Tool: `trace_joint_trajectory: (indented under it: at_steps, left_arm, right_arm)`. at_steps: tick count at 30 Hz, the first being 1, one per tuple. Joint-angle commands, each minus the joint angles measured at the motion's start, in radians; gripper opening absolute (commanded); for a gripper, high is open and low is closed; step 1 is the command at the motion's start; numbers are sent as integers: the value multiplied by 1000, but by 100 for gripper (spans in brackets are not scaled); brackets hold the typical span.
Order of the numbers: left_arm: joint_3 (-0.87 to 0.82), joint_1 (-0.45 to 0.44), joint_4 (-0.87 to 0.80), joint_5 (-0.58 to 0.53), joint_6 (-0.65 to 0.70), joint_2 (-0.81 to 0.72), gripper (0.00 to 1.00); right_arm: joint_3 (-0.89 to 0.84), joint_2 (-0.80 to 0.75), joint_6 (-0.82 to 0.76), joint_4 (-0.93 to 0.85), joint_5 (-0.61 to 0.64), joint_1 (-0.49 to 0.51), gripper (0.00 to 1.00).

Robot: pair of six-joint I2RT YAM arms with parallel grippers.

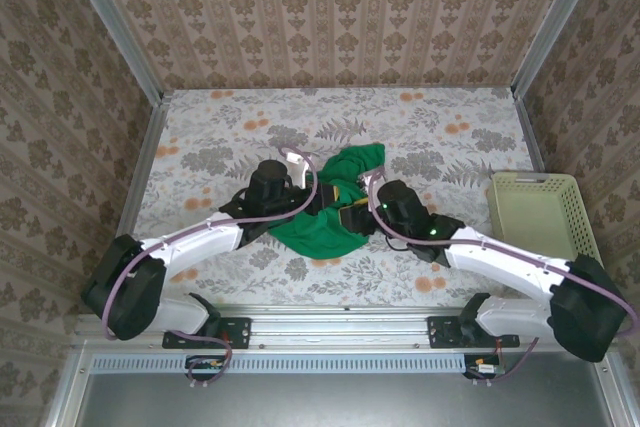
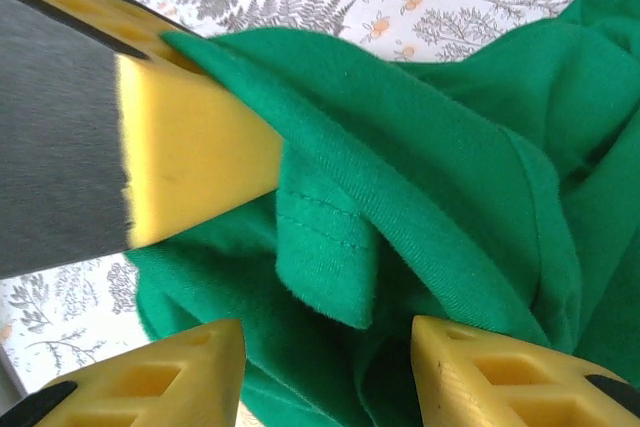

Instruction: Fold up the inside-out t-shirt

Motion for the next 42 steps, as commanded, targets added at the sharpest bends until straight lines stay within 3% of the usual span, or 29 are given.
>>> trace_joint_trajectory:
  at_steps: [1, 6, 11, 13, 16, 19, 25, 29, 31, 33, 36, 42]
  left_arm:
    - [16, -11, -7, 25, 14, -40, 0]
    - [24, -25, -31, 40, 36, -43, 0]
    - [22, -26, -61, 31, 54, -43, 0]
    - [18, -19, -77, 7, 59, -47, 0]
    - [24, 6, -120, -19, 64, -39, 8]
    - [47, 44, -166, 4, 78, -17, 18]
    - [68, 31, -303, -68, 194, -76, 43]
    - [97, -9, -399, -133, 261, -83, 47]
    - [107, -27, -412, -139, 274, -72, 47]
    - [111, -40, -404, -133, 274, -50, 46]
    - [132, -71, -405, -141, 280, -9, 44]
    - [166, -124, -417, -156, 305, 69, 45]
  right_arm:
    - [46, 20, -33, 36, 30, 2, 49]
    - [74, 71, -37, 52, 23, 1, 47]
    - [90, 63, -51, 21, 35, 1, 15]
    - [86, 30, -58, -11, 44, 2, 8]
    - [53, -52, -51, -42, 16, -4, 0]
    - [-15, -155, 29, -24, -128, -73, 0]
    - [-80, -271, 56, -109, -179, -145, 0]
    - [-89, -292, 66, -97, -232, -168, 0]
    - [-85, -284, 60, -109, -234, -169, 6]
    - [-83, -268, 60, -126, -218, -175, 9]
    - [-83, -248, 65, -158, -190, -193, 20]
    - [-77, -246, 58, -229, -128, -232, 25]
